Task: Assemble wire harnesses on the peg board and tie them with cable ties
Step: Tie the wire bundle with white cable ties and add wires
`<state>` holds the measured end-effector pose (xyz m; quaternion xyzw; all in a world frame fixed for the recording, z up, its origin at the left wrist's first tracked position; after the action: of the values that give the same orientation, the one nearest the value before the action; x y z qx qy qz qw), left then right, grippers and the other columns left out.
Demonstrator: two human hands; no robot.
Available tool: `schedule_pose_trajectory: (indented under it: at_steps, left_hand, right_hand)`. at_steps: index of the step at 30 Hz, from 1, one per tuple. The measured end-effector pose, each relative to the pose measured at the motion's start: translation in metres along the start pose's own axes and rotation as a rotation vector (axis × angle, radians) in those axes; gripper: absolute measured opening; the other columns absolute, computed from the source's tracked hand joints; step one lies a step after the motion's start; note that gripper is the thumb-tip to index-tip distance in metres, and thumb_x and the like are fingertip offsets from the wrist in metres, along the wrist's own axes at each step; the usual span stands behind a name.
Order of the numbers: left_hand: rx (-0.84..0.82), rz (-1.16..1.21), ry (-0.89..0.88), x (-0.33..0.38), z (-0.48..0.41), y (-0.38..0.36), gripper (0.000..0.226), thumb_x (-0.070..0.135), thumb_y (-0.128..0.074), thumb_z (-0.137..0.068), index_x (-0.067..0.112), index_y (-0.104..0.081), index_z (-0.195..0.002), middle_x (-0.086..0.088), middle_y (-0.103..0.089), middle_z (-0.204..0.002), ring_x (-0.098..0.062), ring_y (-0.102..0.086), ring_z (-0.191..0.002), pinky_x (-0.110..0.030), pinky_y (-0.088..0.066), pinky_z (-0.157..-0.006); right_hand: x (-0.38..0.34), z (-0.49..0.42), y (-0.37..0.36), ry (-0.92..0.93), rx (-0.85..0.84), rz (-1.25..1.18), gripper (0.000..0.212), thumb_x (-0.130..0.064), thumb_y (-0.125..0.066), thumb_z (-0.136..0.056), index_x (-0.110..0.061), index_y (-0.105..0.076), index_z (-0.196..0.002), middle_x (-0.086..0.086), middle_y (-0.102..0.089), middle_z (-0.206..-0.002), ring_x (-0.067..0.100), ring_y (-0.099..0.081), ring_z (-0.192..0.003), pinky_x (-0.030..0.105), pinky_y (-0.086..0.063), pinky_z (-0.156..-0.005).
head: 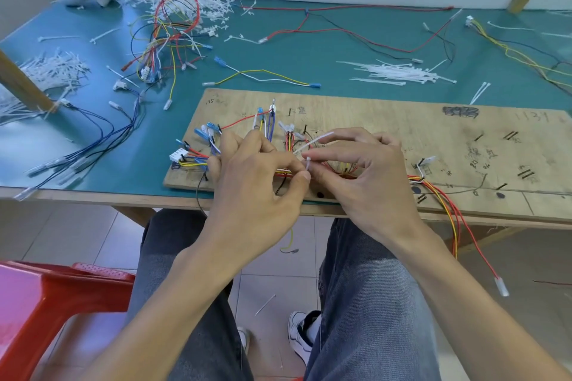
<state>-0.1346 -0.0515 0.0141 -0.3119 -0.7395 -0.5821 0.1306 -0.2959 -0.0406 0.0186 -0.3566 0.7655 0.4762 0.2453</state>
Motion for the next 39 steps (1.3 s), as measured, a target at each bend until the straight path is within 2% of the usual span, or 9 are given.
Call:
schedule_pose_trajectory:
  at_steps: [7, 12, 17, 20, 24, 29, 39]
  left_hand:
    - [-0.021, 0.022, 0.039, -0.0017, -0.0048, -0.0023, 0.016, 0.053, -0.060, -0.084, 0.043, -0.070, -0.077, 0.012, -0.047, -0.090, -0.017, -0.034, -0.103, -0.032, -0.020, -0.085]
    - [-0.003, 0.050, 0.061, -0.0029, -0.0041, -0.0046, 0.020, 0.053, -0.061, -0.084, 0.039, -0.075, -0.079, 0.013, -0.047, -0.090, -0.014, -0.032, -0.102, -0.033, -0.021, -0.084]
    - [0.014, 0.085, 0.071, -0.0020, -0.0031, -0.0037, 0.020, 0.051, -0.060, -0.085, 0.039, -0.074, -0.079, 0.013, -0.048, -0.091, -0.013, -0.032, -0.100, -0.031, -0.018, -0.078]
    - [0.005, 0.104, 0.052, 0.0001, -0.0016, -0.0027, 0.018, 0.051, -0.061, -0.086, 0.039, -0.074, -0.081, 0.013, -0.050, -0.092, -0.014, -0.033, -0.101, -0.033, -0.019, -0.077]
    - [-0.003, 0.131, 0.048, 0.0007, -0.0004, -0.0024, 0.018, 0.050, -0.061, -0.086, 0.039, -0.074, -0.082, 0.013, -0.051, -0.092, -0.016, -0.035, -0.103, -0.036, -0.025, -0.084]
    - [0.015, 0.123, 0.080, -0.0016, -0.0018, -0.0022, 0.015, 0.051, -0.060, -0.086, 0.043, -0.072, -0.081, 0.015, -0.050, -0.091, -0.014, -0.033, -0.103, -0.033, -0.018, -0.077]
    - [0.012, 0.103, 0.082, -0.0030, -0.0029, -0.0050, 0.017, 0.053, -0.061, -0.085, 0.043, -0.073, -0.080, 0.016, -0.048, -0.089, -0.014, -0.033, -0.102, -0.032, -0.017, -0.076]
  right_hand:
    - [-0.0025, 0.0003, -0.0014, 0.041, -0.001, 0.014, 0.015, -0.025, -0.084, -0.088, -0.037, -0.083, -0.096, -0.029, -0.074, -0.099, 0.001, -0.063, -0.115, 0.048, -0.029, -0.104]
    - [0.0007, 0.0011, -0.0008, 0.046, 0.010, 0.016, 0.013, -0.025, -0.084, -0.088, -0.034, -0.084, -0.097, -0.021, -0.077, -0.099, 0.003, -0.065, -0.113, 0.049, -0.030, -0.104]
    - [-0.0071, 0.0049, 0.0001, 0.132, 0.055, 0.082, 0.014, -0.023, -0.081, -0.092, -0.033, -0.083, -0.101, -0.024, -0.076, -0.096, 0.003, -0.066, -0.110, 0.050, -0.031, -0.096]
    - [-0.0033, 0.0046, 0.0025, 0.108, 0.086, 0.057, 0.014, -0.025, -0.083, -0.090, -0.035, -0.083, -0.100, -0.024, -0.076, -0.099, 0.000, -0.066, -0.109, 0.049, -0.033, -0.097]
    - [0.0020, 0.0032, 0.0021, 0.061, 0.080, 0.043, 0.015, -0.029, -0.085, -0.087, -0.037, -0.083, -0.100, -0.020, -0.075, -0.102, 0.000, -0.066, -0.108, 0.047, -0.033, -0.099]
    - [0.0015, 0.0031, 0.0019, 0.057, 0.059, 0.032, 0.015, -0.029, -0.085, -0.087, -0.038, -0.083, -0.099, -0.021, -0.074, -0.103, 0.002, -0.066, -0.110, 0.049, -0.034, -0.101]
    - [0.0014, 0.0028, 0.0029, 0.058, 0.062, 0.025, 0.016, -0.026, -0.086, -0.087, -0.035, -0.083, -0.099, -0.022, -0.074, -0.103, 0.002, -0.067, -0.109, 0.053, -0.036, -0.101]
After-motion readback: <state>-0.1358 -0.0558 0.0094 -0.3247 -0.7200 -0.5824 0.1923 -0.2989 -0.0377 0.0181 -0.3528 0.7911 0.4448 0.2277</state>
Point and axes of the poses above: each hand's wrist, its own z-axis away from the middle knuckle, its own y-axis out of the back of the hand, x = y × z, the point moved 10 cm from there along -z, towards the middle knuckle
